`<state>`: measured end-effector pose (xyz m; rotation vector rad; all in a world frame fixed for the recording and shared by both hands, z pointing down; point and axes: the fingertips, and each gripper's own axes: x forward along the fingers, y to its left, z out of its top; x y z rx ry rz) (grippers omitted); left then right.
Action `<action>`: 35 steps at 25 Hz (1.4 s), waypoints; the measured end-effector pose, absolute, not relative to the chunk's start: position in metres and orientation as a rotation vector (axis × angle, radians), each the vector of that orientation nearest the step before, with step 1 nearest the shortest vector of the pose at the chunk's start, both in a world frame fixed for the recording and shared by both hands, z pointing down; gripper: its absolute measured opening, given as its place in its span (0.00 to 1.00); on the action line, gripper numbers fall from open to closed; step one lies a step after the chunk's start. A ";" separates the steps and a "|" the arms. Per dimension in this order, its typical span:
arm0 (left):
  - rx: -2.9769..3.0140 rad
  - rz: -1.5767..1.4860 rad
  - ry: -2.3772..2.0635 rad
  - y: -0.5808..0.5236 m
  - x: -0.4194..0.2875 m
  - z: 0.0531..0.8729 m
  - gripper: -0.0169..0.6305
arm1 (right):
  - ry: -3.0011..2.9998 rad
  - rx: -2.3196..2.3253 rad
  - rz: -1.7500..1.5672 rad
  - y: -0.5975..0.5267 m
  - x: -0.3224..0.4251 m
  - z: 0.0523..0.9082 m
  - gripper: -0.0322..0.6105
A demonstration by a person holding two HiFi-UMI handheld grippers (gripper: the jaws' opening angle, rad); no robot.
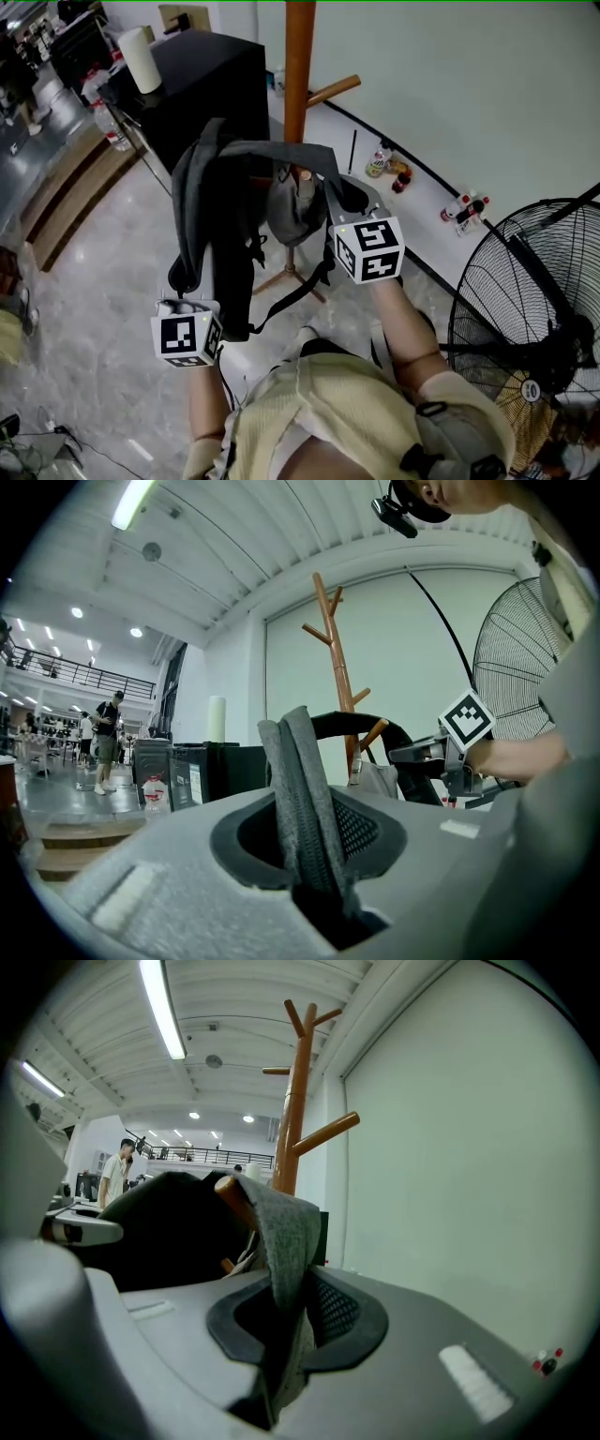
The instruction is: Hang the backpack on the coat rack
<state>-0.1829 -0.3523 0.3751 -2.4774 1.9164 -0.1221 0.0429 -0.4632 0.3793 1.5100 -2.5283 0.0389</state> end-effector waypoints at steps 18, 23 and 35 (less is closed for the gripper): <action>-2.562 -0.112 1.900 -0.347 -0.178 0.428 0.18 | -2.499 1.541 0.064 -0.456 0.035 0.398 0.11; -2.594 -0.137 1.892 -0.340 -0.174 0.446 0.18 | -2.501 1.552 0.067 -0.452 0.031 0.403 0.12; -2.615 -0.196 1.870 -0.338 -0.174 0.480 0.20 | -2.514 1.572 0.081 -0.450 0.028 0.404 0.12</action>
